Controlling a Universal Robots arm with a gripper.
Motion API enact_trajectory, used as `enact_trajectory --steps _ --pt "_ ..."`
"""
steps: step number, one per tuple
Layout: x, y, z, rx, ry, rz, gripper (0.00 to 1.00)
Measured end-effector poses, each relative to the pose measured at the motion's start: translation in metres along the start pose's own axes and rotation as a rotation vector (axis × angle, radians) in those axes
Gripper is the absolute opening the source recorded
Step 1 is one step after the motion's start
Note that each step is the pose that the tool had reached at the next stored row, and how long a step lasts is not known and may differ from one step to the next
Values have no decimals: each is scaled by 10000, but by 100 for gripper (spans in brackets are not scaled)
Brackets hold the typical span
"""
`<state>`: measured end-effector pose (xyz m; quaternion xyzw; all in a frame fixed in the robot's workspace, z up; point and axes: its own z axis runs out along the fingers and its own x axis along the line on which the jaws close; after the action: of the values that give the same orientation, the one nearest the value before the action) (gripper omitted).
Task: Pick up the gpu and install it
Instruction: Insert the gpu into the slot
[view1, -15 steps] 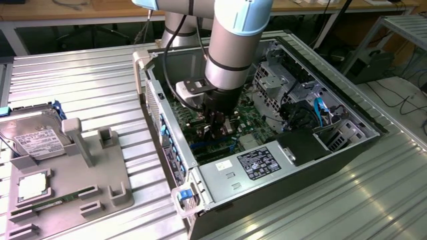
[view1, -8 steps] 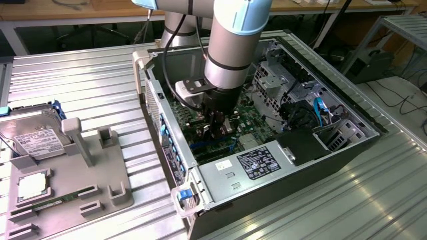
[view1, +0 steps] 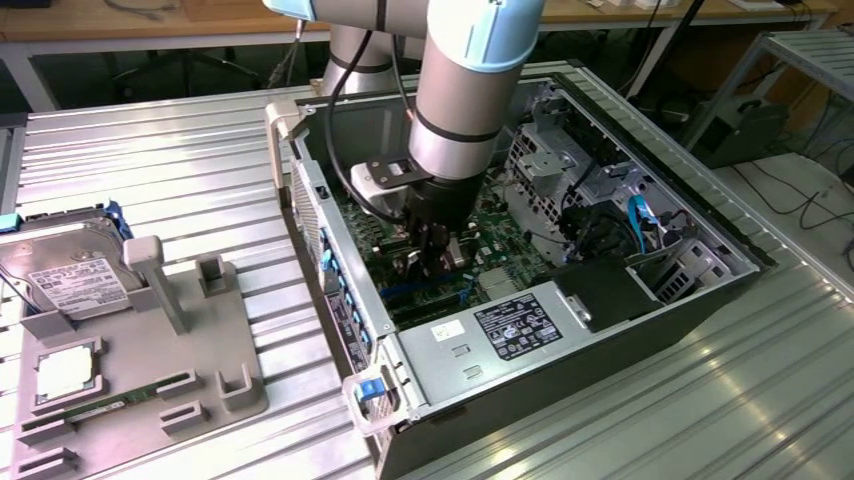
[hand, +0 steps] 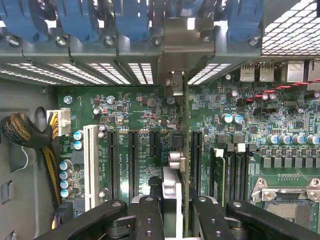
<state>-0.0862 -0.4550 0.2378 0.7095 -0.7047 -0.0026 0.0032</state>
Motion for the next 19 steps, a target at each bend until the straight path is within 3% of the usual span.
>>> enact_trajectory --steps 19 --pt "0 0 31 1 -2 -7 28"
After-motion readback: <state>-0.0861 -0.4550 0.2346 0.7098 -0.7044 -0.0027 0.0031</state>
